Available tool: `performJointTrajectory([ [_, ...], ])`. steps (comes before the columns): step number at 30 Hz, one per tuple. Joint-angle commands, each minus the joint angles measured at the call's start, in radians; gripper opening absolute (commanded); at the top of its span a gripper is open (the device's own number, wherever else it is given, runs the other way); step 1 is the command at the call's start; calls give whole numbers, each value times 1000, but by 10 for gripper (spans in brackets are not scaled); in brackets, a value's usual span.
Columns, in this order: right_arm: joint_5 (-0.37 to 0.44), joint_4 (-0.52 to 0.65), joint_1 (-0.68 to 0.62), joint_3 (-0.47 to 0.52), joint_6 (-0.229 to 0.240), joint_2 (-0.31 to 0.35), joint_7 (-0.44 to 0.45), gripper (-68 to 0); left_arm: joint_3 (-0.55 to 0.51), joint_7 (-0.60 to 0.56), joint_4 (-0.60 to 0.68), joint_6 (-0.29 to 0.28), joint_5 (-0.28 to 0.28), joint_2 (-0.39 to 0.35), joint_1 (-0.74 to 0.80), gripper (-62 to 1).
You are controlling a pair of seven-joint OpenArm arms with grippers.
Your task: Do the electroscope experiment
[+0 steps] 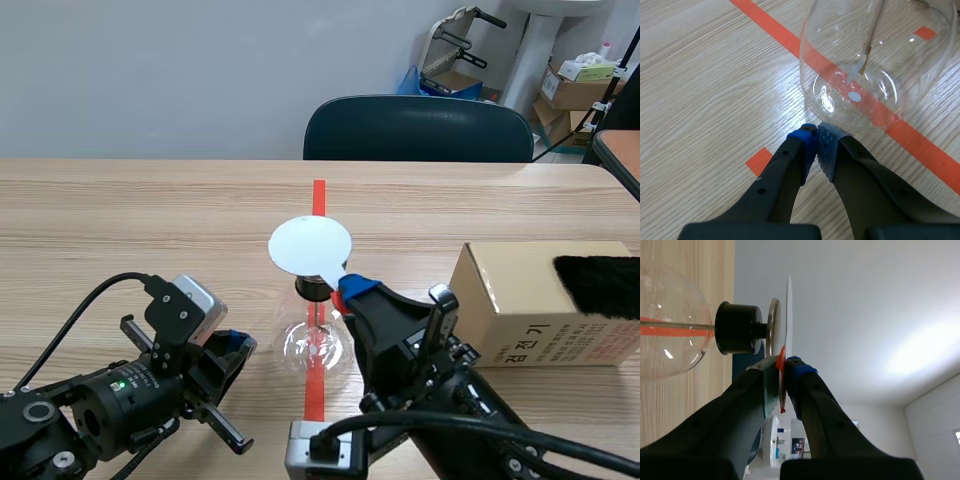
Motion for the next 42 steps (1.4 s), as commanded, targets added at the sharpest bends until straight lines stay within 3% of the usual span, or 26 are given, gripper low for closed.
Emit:
performJointTrajectory([
  [1, 0, 15, 9, 3, -11, 2, 2, -665, -3, -15, 17, -2, 2, 5, -2, -569],
  [22, 0, 15, 9, 3, -11, 2, -21, -665, -3, -14, 17, -2, 2, 5, 1, -569],
  [27, 0, 15, 9, 3, -11, 2, -119, -665, -3, -14, 17, -2, 2, 5, 1, -569],
  [42, 0, 15, 9, 3, -11, 2, -525, -665, -3, -7, 17, -2, 2, 5, 17, -569],
])
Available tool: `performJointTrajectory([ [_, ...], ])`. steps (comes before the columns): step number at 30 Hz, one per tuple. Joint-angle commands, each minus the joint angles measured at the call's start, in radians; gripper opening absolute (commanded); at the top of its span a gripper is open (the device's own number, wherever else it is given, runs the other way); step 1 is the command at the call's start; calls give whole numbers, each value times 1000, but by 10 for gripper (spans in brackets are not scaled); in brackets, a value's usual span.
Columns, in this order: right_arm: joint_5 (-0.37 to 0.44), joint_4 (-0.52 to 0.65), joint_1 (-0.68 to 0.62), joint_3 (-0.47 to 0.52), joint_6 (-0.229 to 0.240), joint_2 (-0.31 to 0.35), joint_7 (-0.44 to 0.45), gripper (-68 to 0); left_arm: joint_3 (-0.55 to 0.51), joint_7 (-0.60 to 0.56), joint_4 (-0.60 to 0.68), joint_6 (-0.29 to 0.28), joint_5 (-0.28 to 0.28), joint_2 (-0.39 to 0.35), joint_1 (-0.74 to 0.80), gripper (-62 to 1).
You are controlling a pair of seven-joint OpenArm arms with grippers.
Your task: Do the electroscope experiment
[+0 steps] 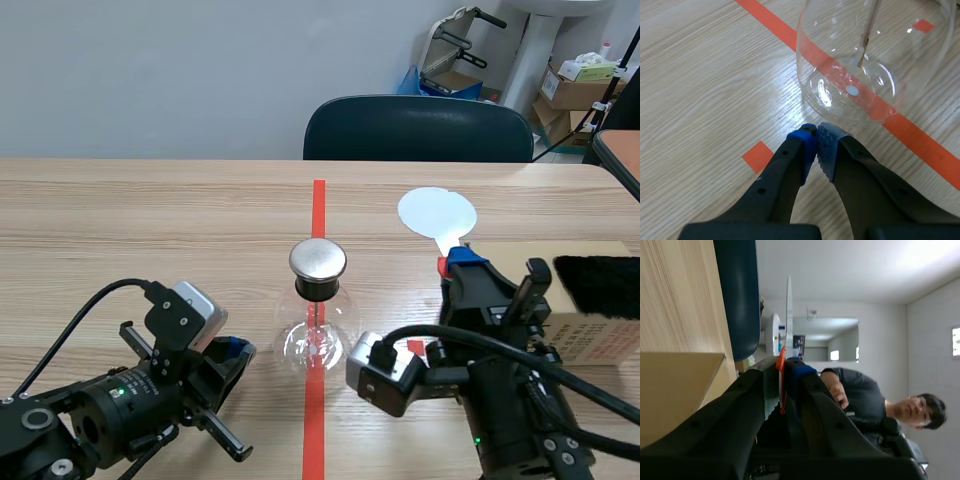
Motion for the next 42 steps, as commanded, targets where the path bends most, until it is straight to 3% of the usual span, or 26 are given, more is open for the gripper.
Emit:
performJointTrajectory([
  [1, -1, 15, 9, 3, -11, 2, -31, -665, -3, -14, 17, -2, 1, 5, 2, -569],
  [8, -1, 15, 9, 3, -11, 2, -103, -665, -3, -14, 17, -2, 1, 5, 1, -569],
  [42, -1, 15, 9, 3, -11, 2, -103, -665, -3, -14, 17, -2, 1, 5, 1, -569],
])
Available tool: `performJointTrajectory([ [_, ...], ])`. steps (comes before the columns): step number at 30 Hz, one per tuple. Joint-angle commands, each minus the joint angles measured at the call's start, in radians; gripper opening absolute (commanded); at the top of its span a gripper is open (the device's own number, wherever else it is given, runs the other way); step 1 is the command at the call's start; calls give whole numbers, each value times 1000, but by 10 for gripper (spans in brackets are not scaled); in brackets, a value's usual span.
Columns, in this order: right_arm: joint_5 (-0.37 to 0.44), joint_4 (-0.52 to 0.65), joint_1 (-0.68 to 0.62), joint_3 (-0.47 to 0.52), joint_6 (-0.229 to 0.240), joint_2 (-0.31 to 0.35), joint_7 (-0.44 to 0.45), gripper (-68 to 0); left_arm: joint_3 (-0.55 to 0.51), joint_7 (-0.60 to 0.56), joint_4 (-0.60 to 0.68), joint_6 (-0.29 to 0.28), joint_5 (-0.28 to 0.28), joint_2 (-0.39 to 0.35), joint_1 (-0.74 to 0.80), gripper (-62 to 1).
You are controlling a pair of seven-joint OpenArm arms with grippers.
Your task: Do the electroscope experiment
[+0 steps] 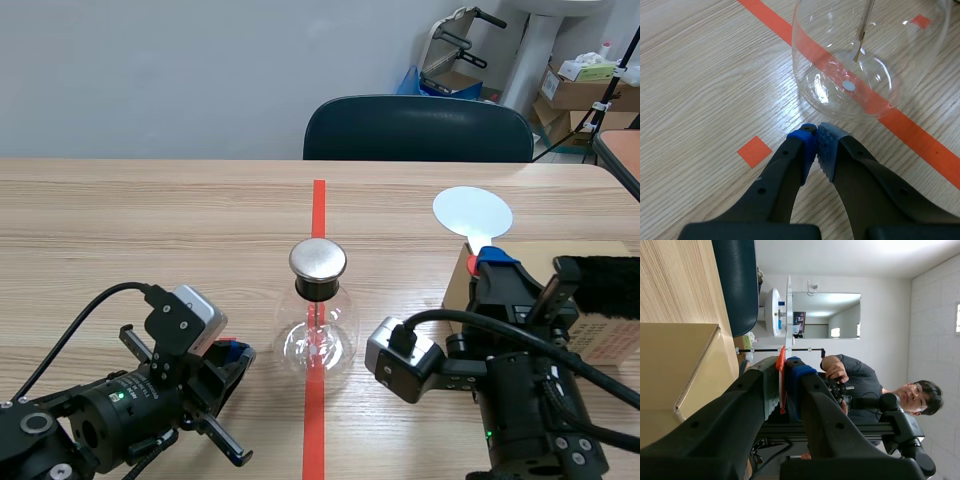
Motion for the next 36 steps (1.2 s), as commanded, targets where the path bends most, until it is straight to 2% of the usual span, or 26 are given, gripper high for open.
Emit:
performJointTrajectory([
  [1, -4, 15, 9, 3, -11, 2, -4, -665, -3, -14, 17, -2, 2, 5, -2, -569],
  [36, -4, 15, 6, 3, -11, 2, -27, -665, -3, -14, 17, -2, 2, 5, -2, -569],
])
